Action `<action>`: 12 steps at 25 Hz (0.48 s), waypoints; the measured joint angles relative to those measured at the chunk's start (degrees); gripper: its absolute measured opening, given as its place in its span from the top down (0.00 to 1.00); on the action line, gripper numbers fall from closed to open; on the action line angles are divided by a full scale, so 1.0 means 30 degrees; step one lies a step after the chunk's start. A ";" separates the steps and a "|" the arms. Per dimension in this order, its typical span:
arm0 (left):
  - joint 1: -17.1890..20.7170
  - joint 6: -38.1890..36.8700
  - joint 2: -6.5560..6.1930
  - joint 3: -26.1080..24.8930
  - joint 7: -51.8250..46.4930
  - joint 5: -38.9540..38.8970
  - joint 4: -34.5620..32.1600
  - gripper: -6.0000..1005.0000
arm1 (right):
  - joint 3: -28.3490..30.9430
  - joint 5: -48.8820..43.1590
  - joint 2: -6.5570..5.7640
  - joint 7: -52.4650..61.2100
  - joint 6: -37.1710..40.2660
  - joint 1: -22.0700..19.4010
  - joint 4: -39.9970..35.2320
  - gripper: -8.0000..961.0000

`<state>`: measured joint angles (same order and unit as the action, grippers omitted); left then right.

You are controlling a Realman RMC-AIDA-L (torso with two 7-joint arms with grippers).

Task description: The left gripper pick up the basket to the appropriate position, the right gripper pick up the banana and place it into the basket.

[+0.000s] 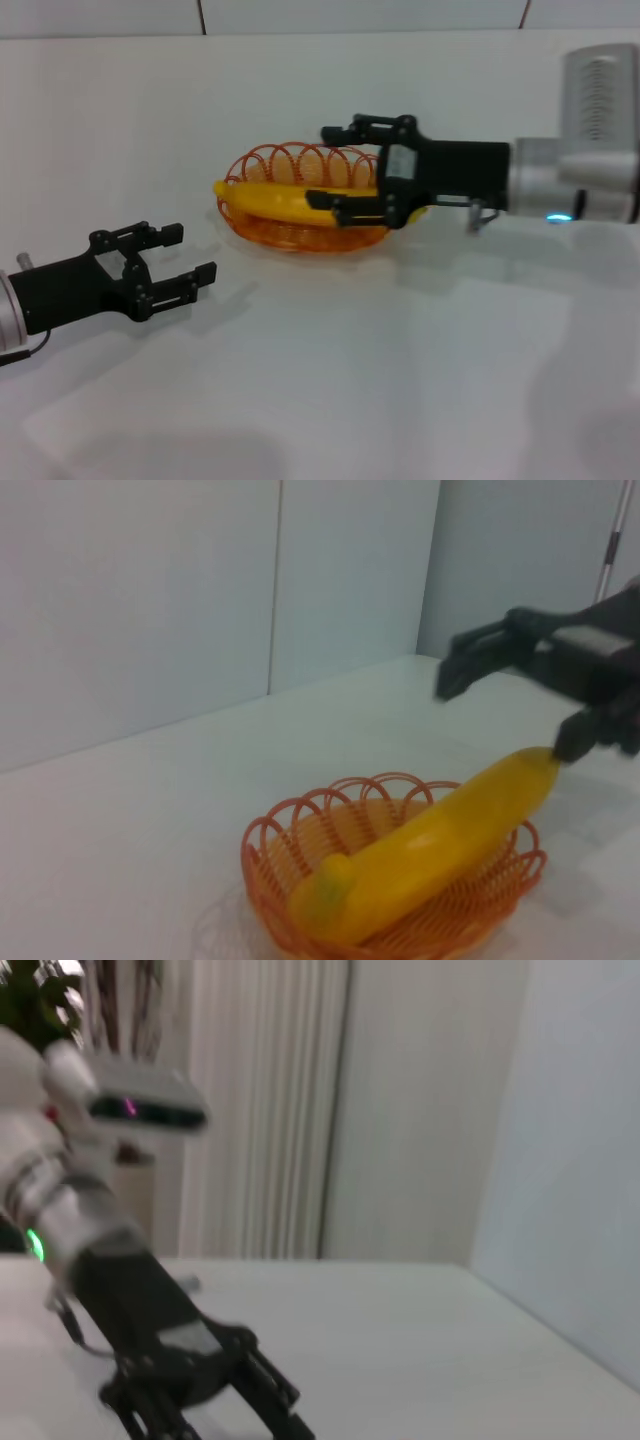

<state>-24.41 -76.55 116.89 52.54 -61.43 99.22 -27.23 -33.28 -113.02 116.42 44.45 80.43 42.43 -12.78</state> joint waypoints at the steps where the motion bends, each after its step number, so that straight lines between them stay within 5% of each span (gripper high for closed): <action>1: 0.0013 -0.0001 -0.0004 -0.0010 0.0000 -0.0002 0.0000 0.27 | 0.0000 0.0008 -0.0002 0.0464 0.0584 -0.0399 -0.0673 0.25; 6: 0.0057 0.0000 -0.0018 -0.0024 0.0000 -0.0039 0.0000 0.27 | -0.0001 0.0728 -0.0157 0.2627 0.2941 -0.2920 -0.3946 0.21; 12: 0.0122 0.0000 -0.0028 -0.0024 0.0015 -0.0052 -0.0005 0.27 | -0.0010 0.1689 -0.1219 0.2829 0.4016 -0.5339 -0.4358 0.21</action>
<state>-24.04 -76.55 116.80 52.47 -61.39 99.06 -27.24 -33.31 -107.95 112.76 52.93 92.48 26.41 -25.85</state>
